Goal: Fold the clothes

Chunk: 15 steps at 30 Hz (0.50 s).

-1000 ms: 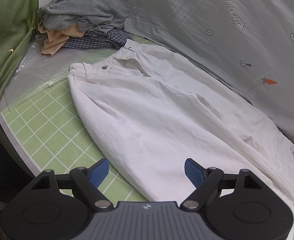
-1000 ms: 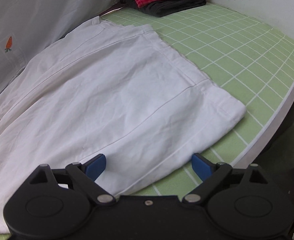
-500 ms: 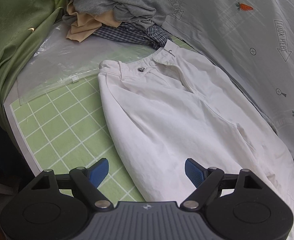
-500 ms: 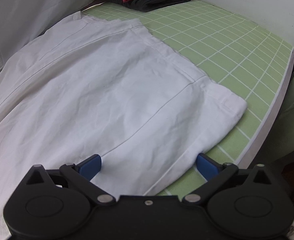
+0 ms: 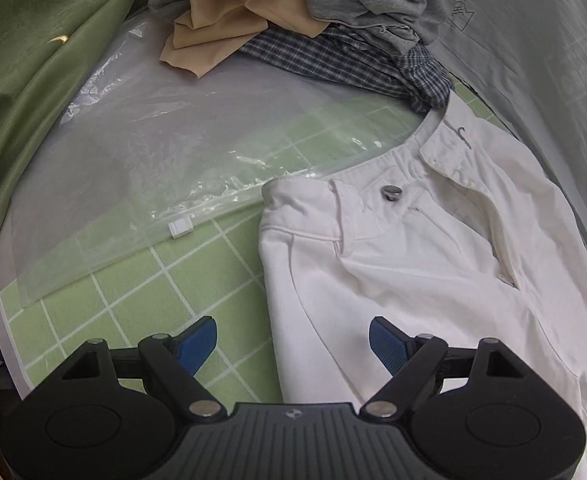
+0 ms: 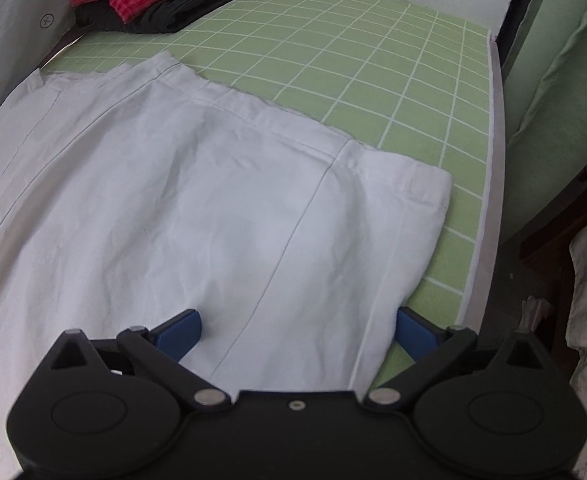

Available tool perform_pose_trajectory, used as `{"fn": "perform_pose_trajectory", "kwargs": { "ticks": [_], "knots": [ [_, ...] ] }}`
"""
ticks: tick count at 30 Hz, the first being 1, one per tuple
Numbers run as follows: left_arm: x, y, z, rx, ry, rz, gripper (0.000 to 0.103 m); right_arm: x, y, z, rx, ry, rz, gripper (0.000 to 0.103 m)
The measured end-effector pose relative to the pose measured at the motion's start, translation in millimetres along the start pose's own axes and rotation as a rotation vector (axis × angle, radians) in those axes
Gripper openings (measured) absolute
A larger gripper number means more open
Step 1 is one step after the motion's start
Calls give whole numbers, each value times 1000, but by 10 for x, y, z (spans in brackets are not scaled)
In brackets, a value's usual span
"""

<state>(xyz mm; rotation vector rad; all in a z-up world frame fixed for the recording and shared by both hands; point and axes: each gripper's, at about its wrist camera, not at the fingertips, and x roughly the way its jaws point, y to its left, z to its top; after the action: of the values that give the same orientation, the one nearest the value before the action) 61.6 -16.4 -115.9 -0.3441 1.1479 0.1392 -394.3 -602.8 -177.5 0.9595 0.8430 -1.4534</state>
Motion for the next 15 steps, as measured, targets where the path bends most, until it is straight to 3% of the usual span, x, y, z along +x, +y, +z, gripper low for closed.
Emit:
{"fn": "perform_pose_trajectory", "kwargs": {
  "ticks": [8, 11, 14, 15],
  "knots": [
    [340, 24, 327, -11, 26, 38, 83, 24, 32, 52, 124, 24, -53, 100],
    [337, -16, 311, -2, 15, 18, 77, -22, 44, 43, 111, 3, -58, 88],
    [331, -50, 294, 2, 3, -2, 58, -81, 36, 59, 41, -7, -22, 60],
    [325, -53, 288, -7, -2, -9, 43, -102, 33, 70, 11, -7, 4, 40]
  ]
}}
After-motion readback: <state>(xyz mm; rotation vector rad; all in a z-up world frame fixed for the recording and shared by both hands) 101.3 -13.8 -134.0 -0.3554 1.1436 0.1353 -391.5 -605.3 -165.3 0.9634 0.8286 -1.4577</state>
